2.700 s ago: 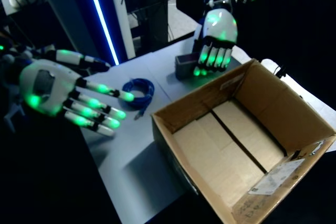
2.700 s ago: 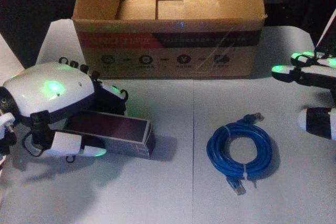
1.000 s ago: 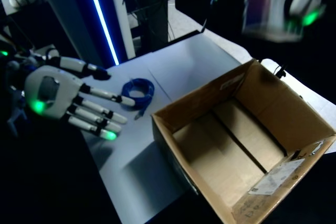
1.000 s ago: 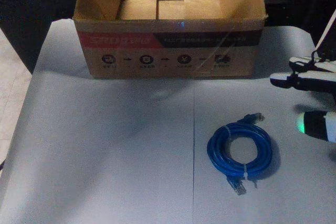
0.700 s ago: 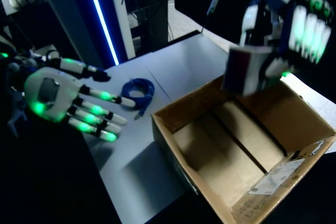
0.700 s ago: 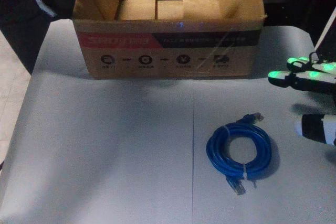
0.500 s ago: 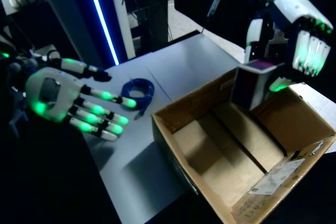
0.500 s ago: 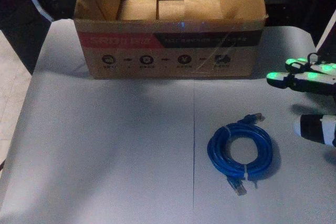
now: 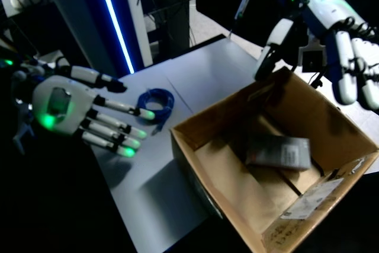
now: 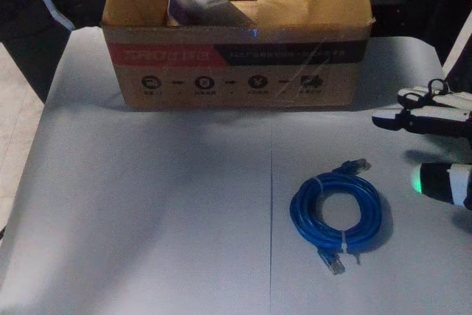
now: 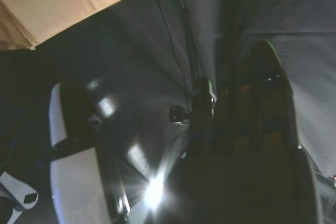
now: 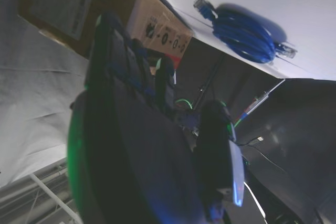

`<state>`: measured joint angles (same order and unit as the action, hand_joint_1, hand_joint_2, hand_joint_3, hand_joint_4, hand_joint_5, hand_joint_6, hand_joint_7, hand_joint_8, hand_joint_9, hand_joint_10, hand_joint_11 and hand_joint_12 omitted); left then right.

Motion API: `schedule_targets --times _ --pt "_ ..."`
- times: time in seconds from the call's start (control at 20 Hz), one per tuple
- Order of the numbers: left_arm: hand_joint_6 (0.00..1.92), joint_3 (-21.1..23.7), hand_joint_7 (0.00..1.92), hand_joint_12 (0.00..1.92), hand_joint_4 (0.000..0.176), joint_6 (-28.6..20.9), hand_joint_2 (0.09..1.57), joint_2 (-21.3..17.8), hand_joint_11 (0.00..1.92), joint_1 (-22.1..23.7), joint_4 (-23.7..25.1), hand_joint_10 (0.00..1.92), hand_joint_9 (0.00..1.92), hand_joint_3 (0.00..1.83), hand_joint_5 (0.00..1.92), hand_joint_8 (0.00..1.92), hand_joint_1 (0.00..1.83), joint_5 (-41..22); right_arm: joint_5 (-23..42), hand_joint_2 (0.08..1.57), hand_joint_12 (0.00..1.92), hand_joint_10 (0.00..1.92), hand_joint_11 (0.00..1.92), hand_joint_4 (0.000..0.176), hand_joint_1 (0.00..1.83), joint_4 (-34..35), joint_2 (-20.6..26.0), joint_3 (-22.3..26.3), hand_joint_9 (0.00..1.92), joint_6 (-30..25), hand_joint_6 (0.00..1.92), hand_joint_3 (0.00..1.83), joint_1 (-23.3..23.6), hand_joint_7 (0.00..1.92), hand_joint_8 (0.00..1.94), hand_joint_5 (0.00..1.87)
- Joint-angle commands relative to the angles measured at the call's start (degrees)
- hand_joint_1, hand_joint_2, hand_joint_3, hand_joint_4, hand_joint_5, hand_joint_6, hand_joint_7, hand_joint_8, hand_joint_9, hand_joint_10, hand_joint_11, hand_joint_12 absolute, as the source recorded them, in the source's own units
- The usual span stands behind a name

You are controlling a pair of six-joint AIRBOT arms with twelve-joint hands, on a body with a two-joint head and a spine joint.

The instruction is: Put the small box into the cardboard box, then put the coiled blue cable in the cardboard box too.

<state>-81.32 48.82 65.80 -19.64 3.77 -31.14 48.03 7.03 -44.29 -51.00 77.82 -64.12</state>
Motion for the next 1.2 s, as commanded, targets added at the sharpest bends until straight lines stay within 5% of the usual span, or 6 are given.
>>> schedule_targets --times 0.0,0.2,0.35,0.5,0.75,1.15 --pt "0.00 0.58 0.07 0.98 0.176 -0.05 0.80 -1.65 0.00 0.52 -0.02 0.03 0.05 0.00 0.11 0.00 0.74 -8.63 6.67 1.34 0.04 0.00 0.03 0.176 0.20 0.42 0.00 -0.16 0.04 -0.97 0.00 0.00 0.78 0.08 0.00 0.25" --pt "0.01 7.62 0.15 1.49 0.176 -0.04 0.82 -11.94 0.00 -2.70 1.95 0.10 0.18 0.00 0.10 0.00 0.70 -12.49 6.73 1.32 0.04 0.00 0.01 0.176 0.24 0.41 1.16 0.28 0.01 -3.05 0.00 0.00 0.78 0.06 0.00 0.20" --pt "0.00 13.77 0.16 1.41 0.176 -0.06 0.83 -20.12 0.00 -8.95 1.69 0.08 0.22 0.00 0.17 0.00 0.79 -16.92 7.33 1.24 0.01 0.00 0.00 0.176 0.32 0.31 2.25 0.98 0.00 -3.05 0.00 0.00 0.78 0.02 0.00 0.17" --pt "0.00 19.86 0.06 0.86 0.176 -0.05 0.84 -26.20 0.00 -17.91 0.21 0.00 0.11 0.00 0.12 0.00 0.72 -22.29 8.47 1.08 0.02 0.00 0.01 0.176 0.45 -1.08 4.00 2.24 0.00 -3.06 0.00 0.00 0.79 0.00 0.00 0.13" --pt "0.00 24.49 0.07 0.63 0.176 2.02 0.74 -28.28 0.00 -28.41 -4.98 0.00 0.10 0.00 0.14 0.00 0.73 -27.04 8.80 0.81 0.24 0.00 0.00 0.176 0.75 -7.05 5.22 3.03 0.01 -6.20 0.00 0.00 0.87 0.00 0.00 0.03" --pt "0.00 27.97 0.00 0.00 0.176 2.11 0.69 -29.33 0.00 -40.43 -10.24 0.00 0.00 0.00 0.05 0.00 0.79 -31.76 0.05 0.82 0.34 0.00 0.00 0.176 0.96 -19.52 2.34 1.31 0.01 -9.69 0.01 0.00 11.09 0.00 0.00 0.28"
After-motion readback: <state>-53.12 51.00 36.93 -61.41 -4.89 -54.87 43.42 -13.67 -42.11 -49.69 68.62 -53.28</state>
